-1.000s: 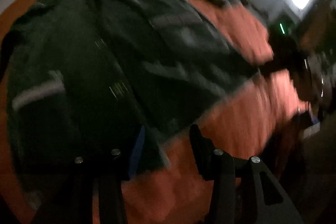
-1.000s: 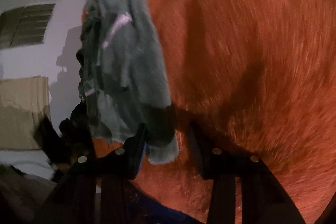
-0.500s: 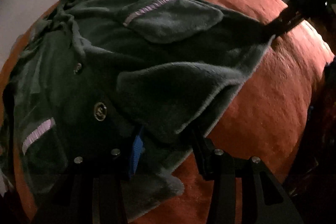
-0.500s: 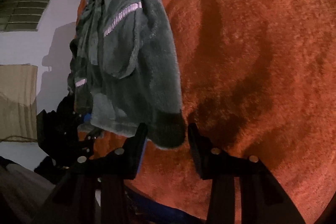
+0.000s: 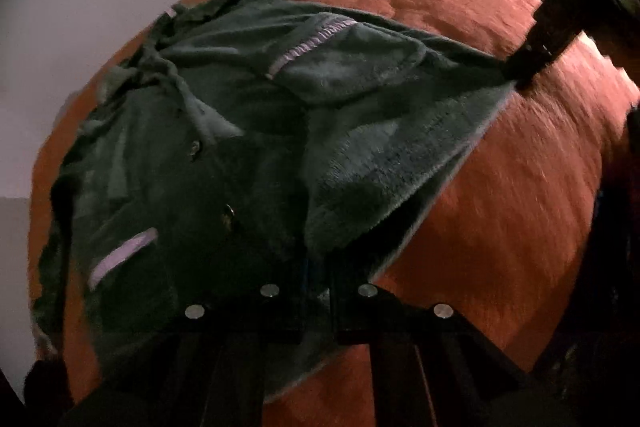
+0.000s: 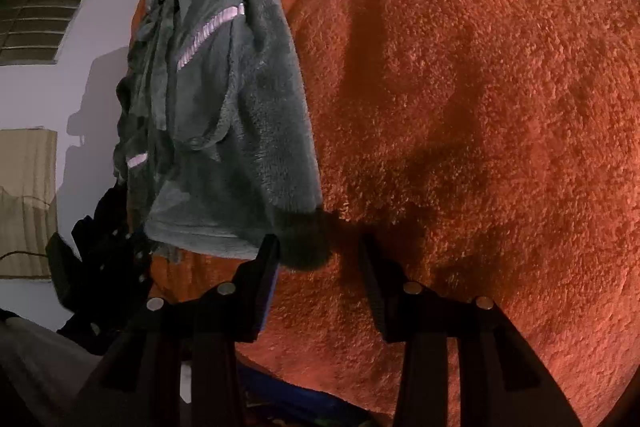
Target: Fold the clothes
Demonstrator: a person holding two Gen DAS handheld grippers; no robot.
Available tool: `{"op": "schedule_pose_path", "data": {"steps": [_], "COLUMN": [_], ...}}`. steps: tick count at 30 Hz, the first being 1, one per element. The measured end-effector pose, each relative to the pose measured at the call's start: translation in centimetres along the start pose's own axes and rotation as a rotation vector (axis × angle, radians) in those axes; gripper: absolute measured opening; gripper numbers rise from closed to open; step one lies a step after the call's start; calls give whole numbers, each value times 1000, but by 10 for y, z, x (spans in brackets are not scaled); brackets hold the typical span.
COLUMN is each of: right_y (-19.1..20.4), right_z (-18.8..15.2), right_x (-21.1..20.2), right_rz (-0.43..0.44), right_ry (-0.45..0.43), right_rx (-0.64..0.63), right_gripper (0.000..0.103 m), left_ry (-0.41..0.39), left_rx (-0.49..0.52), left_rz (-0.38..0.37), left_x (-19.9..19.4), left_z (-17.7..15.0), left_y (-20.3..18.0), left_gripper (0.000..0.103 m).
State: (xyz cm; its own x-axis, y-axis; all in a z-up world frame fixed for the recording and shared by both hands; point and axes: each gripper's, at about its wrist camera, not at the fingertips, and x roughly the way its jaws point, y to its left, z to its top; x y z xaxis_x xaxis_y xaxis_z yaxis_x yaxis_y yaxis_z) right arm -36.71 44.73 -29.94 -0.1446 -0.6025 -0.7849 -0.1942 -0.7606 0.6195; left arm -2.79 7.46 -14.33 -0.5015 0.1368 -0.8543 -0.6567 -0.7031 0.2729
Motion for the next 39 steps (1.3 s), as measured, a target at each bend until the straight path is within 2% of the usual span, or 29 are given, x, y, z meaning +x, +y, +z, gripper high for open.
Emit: {"op": "schedule_pose_path", "data": {"steps": [4,8,10,12,16,18,20,22,24,26,28,30,31,32,34,39], "right_y": [3,12,25,43,77,84,84,82,76,61,57,60,62,64,64,51], "right_z": [-5,-9,-14,-21,-37,-40,-38,-36,-35,-31,-28,-24,-21,-19,-16,-2], "right_x": [0,-5,-5,1,28,38,37,35,31,32,28,17,12,6,1,-2], "right_rz": [-5,-40,-125,-256,-576,-669,-673,-694,-760,-790,-740,-634,-560,-485,-401,-185], "right_ry": [6,-17,-33,-39,-90,-121,-148,-174,-190,-160,-153,-164,-170,-177,-184,-174], "right_rx": [-31,-88,-181,-318,-587,-638,-614,-584,-556,-510,-471,-444,-427,-410,-376,-236], "right_gripper": [45,55,57,57,57,50,16,0,0,0,0,0,6,22,43,43], "left_ry": [9,-155,-198,-190,-101,-61,-38,-19,-18,-15,-8,-7,-3,0,8,17], "left_rx": [7,39,40,43,58,72,76,72,57,37,20,24,28,32,40,30], "left_rz": [18,46,38,40,62,72,79,80,70,55,43,53,59,65,78,80], "left_x": [4,-35,-45,-41,-17,-7,-5,0,1,2,3,4,4,5,7,11], "left_z": [-9,17,26,30,15,3,-9,-16,-17,-15,-14,-17,-19,-21,-24,-27], "left_y": [-3,-11,-11,-10,-14,-18,-22,-25,-25,-26,-26,-28,-27,-27,-25,-24], "left_gripper": [9,9,9,9,9,9,9,9,9,9,9,9,9,9,9,11]}}
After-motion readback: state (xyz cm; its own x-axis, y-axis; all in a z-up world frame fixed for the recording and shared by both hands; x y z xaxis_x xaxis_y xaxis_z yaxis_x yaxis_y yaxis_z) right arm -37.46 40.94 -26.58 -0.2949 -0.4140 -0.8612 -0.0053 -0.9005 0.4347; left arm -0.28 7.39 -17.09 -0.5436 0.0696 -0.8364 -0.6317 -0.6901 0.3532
